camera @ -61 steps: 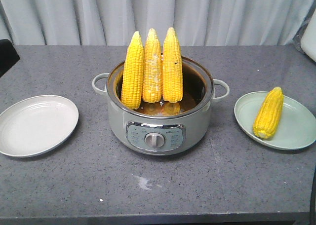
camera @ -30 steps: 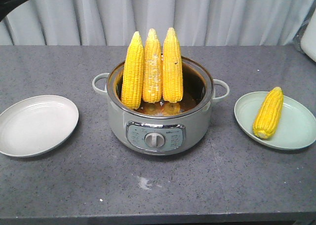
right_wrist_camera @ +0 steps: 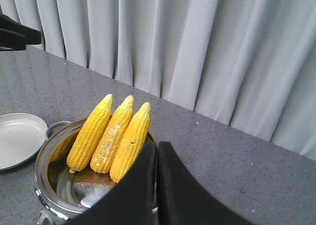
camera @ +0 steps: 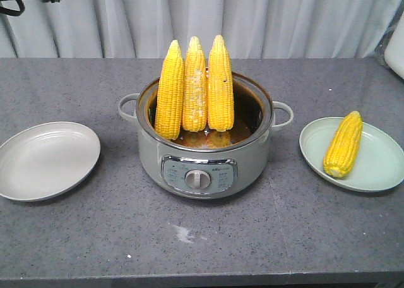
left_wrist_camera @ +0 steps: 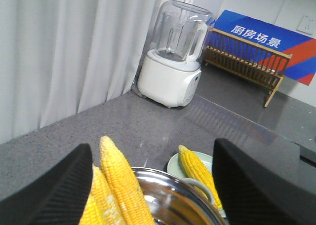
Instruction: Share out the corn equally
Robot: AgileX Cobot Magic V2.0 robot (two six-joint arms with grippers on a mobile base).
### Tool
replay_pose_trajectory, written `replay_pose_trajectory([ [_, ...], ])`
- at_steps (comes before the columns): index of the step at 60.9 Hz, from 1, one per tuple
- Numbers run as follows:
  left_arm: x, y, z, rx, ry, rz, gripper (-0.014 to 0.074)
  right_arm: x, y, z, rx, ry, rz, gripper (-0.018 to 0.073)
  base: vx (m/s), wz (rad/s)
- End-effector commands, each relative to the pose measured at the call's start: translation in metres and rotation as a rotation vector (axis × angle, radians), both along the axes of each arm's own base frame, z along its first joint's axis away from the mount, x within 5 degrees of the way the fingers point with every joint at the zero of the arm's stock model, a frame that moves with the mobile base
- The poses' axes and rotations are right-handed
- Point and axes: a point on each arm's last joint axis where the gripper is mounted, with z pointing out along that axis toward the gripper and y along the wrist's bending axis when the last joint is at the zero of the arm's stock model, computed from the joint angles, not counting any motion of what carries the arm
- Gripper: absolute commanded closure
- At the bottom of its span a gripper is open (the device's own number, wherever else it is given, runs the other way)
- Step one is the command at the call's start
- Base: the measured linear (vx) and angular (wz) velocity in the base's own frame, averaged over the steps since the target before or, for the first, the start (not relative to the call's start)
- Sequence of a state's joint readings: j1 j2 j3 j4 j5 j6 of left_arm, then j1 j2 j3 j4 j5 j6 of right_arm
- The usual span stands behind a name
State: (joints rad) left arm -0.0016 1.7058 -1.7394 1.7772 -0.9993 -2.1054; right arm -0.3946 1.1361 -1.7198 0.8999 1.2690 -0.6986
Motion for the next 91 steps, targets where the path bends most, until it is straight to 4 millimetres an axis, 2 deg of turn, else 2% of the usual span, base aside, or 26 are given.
replay_pose_trajectory([
  [1,-0.002,-0.002,0.018,-0.095,-0.03,-0.003,0.0061,-0.009,0.006,0.007,0.01,-0.025,0.033,0.0564,0.0,0.0],
  [7,0.012,-0.007,0.004,-0.109,0.01,-0.003,0.0052,-0.009,0.006,0.007,0.01,-0.025,0.033,0.0564,0.0,0.0],
  [13,0.025,-0.021,-0.009,-0.129,0.04,0.022,0.0052,-0.009,0.006,0.007,0.01,-0.025,0.033,0.0564,0.0,0.0],
  [23,0.04,-0.042,-0.019,-0.195,0.068,0.106,0.0052,-0.008,0.005,0.006,0.006,-0.02,0.028,0.0564,0.0,0.0],
  [30,0.043,-0.052,-0.027,-0.186,0.084,0.1,0.0052,-0.008,0.003,0.005,-0.008,-0.007,0.006,0.0564,0.0,0.0],
  [42,0.055,-0.054,-0.045,-0.151,0.109,0.14,0.0052,-0.007,0.002,0.004,-0.017,-0.001,-0.003,0.0564,0.0,0.0],
  [71,0.075,-0.072,-0.094,-0.098,0.21,0.09,0.0052,-0.007,0.002,0.004,-0.017,-0.001,-0.003,0.0564,0.0,0.0],
  [83,0.076,-0.074,-0.101,-0.075,0.22,0.076,0.0054,-0.007,0.002,0.004,-0.017,-0.001,-0.003,0.0564,0.0,0.0],
  [91,0.076,-0.075,-0.102,-0.067,0.221,0.069,0.0094,-0.007,0.002,0.004,-0.017,-0.001,-0.003,0.0564,0.0,0.0],
])
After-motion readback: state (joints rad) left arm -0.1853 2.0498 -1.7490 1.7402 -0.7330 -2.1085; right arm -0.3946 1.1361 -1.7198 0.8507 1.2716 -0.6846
